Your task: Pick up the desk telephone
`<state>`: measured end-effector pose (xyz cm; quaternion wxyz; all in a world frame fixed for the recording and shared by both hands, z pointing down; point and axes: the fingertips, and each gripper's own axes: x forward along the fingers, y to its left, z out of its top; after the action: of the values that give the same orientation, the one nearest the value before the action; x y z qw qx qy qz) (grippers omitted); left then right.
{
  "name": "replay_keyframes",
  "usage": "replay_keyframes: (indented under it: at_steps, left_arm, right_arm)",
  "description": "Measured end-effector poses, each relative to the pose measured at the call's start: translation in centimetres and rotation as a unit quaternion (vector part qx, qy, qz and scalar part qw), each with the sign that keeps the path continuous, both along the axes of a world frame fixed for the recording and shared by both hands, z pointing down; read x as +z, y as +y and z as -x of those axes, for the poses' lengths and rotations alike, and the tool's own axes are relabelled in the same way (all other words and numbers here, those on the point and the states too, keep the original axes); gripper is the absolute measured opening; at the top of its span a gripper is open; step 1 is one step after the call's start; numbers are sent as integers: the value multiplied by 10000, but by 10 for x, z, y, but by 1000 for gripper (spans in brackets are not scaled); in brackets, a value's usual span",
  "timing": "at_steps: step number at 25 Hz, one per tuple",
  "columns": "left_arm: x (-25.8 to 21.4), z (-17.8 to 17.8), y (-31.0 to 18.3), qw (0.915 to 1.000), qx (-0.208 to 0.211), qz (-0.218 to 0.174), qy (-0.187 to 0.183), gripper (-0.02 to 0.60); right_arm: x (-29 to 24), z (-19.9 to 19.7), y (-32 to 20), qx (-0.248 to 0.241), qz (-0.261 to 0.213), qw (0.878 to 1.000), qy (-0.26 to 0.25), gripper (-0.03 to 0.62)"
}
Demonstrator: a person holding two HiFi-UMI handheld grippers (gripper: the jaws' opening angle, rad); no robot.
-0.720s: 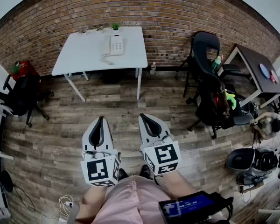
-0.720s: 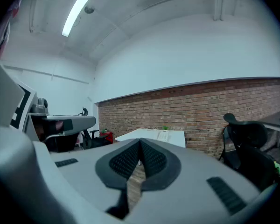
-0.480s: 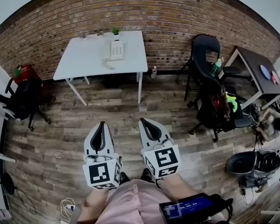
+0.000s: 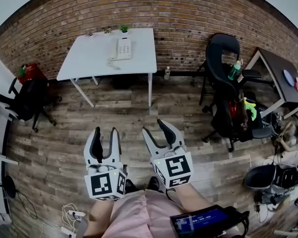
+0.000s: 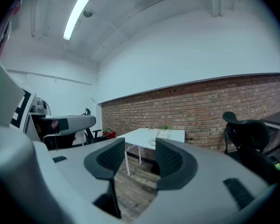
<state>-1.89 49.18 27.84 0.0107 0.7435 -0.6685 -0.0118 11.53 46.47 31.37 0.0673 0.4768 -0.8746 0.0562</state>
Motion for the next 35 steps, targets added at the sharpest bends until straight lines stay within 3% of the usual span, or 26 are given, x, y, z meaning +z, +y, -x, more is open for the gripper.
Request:
replay_keyframes:
  at_steps: [7, 13, 25, 35]
  left_arm:
    - [14, 3, -8, 9992, -329, 225, -37, 196]
    - [24, 21, -42, 9984, -436, 351, -31, 196]
    - [39, 95, -218, 9991, -174, 374, -43, 203]
    - [12, 128, -315, 9997, 229, 101, -13, 204]
  right_arm:
    - [11, -14, -20, -74, 105, 9999, 1, 210]
    - [22, 0, -52, -123, 261, 9996, 28, 206]
    - [47, 58, -207, 263, 501, 9982, 172, 201]
    - [13, 98, -296, 561, 181, 9982, 130, 190]
